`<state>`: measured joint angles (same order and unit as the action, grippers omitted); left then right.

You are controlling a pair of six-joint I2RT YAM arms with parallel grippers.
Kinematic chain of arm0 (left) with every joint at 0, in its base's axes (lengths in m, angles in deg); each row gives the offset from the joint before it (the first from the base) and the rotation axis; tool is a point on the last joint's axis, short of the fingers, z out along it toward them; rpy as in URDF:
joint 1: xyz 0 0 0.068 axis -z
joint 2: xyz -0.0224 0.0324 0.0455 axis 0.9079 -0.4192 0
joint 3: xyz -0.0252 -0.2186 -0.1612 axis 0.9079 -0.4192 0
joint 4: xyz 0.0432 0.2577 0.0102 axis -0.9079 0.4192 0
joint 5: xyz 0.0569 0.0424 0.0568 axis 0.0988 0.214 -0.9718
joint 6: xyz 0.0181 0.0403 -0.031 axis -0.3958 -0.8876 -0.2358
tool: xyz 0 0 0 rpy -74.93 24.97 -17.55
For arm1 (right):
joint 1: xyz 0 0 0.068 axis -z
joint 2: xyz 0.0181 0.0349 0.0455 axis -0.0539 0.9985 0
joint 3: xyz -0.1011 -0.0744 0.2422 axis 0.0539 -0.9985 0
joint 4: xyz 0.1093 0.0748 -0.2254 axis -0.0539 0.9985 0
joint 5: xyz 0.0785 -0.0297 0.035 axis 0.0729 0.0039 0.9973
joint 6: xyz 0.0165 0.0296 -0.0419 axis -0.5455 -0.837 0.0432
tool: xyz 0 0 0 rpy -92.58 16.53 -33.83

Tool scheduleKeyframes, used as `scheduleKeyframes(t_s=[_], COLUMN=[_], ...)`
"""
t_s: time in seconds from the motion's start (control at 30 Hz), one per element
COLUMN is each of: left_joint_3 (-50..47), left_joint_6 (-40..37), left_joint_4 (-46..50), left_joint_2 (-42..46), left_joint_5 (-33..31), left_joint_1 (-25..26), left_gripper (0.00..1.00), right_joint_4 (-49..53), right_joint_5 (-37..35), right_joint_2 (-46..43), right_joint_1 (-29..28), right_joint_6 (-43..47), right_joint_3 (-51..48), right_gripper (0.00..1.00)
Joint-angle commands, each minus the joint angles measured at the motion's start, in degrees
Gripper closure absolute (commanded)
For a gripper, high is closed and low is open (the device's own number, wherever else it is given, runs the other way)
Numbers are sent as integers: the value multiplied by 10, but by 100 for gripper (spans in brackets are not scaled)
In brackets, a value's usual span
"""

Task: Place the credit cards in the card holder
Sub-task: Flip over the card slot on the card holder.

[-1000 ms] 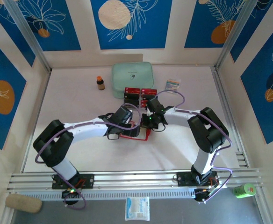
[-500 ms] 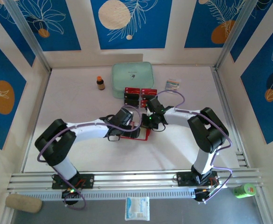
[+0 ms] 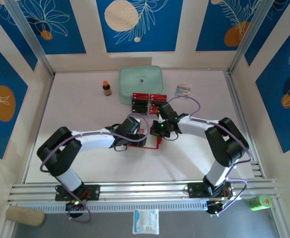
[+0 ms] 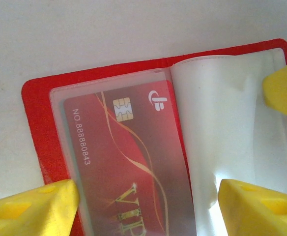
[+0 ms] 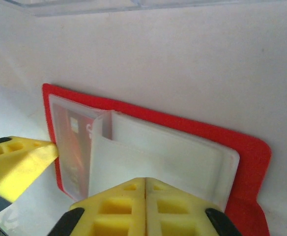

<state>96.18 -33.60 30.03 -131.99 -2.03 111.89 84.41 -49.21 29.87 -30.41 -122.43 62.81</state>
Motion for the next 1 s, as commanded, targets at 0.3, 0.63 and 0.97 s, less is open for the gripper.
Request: scheduleKeyframes(t_s=[0.3, 0.63, 0.97], left_joint_3=[-14, -16, -14], left_joint_6=[9, 8, 9], left_joint_4=[12, 14, 14], left_joint_2=[-1, 2, 9], left_joint_5=[20, 21, 20], left_joint_1=[4, 4, 4], left_gripper=[25, 25, 24], right_joint_4=[-27, -35, -32], right_joint_5=[26, 41, 62], right_joint_2=[-4, 27, 19], right_joint_1=[5, 5, 1], right_joint_6=[-30, -26, -15], right_joint_3=[-22, 1, 18], right_gripper=[64, 64, 65])
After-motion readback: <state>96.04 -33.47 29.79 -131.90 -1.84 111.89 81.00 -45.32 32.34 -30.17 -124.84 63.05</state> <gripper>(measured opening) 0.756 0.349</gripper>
